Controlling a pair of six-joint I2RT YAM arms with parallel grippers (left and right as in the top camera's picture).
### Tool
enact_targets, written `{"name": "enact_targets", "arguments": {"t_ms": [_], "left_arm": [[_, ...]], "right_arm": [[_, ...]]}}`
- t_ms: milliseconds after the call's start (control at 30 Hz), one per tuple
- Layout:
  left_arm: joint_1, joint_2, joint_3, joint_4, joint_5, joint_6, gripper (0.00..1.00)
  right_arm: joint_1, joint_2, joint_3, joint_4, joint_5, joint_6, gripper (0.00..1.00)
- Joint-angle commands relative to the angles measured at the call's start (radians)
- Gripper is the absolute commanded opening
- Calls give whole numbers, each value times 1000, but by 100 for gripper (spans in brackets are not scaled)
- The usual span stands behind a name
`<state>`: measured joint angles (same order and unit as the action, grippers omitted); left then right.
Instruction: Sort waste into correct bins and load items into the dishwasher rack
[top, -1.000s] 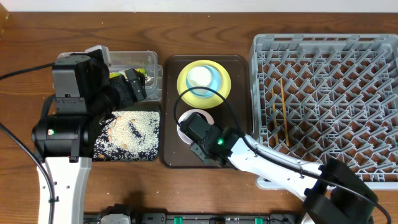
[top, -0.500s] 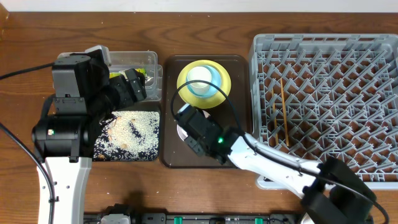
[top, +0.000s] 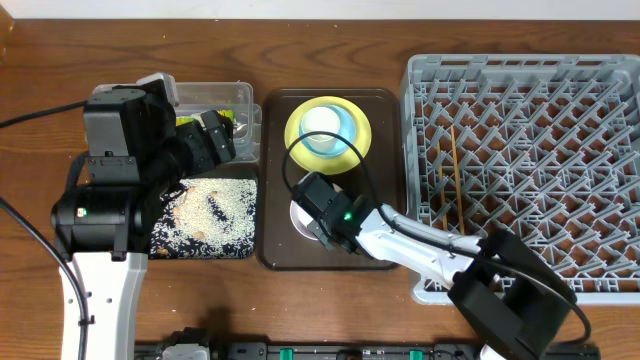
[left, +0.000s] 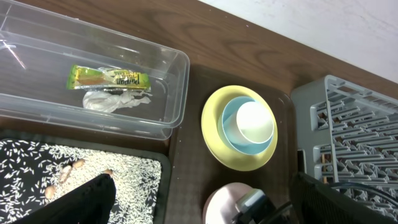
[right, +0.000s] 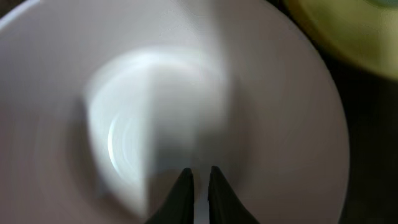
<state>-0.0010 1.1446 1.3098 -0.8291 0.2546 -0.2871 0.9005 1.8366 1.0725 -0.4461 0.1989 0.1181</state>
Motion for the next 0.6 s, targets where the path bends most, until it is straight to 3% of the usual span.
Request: {"name": "enact_targets", "arguments": {"t_ms": [0,567], "left_arm": [[5,6,9,1,-13,10,92],[5,6,9,1,-13,10,92]], "right_arm": [[-13,-74,32,-24,14,1,10],[-72,-127,34,-59,-13,2,10]]}}
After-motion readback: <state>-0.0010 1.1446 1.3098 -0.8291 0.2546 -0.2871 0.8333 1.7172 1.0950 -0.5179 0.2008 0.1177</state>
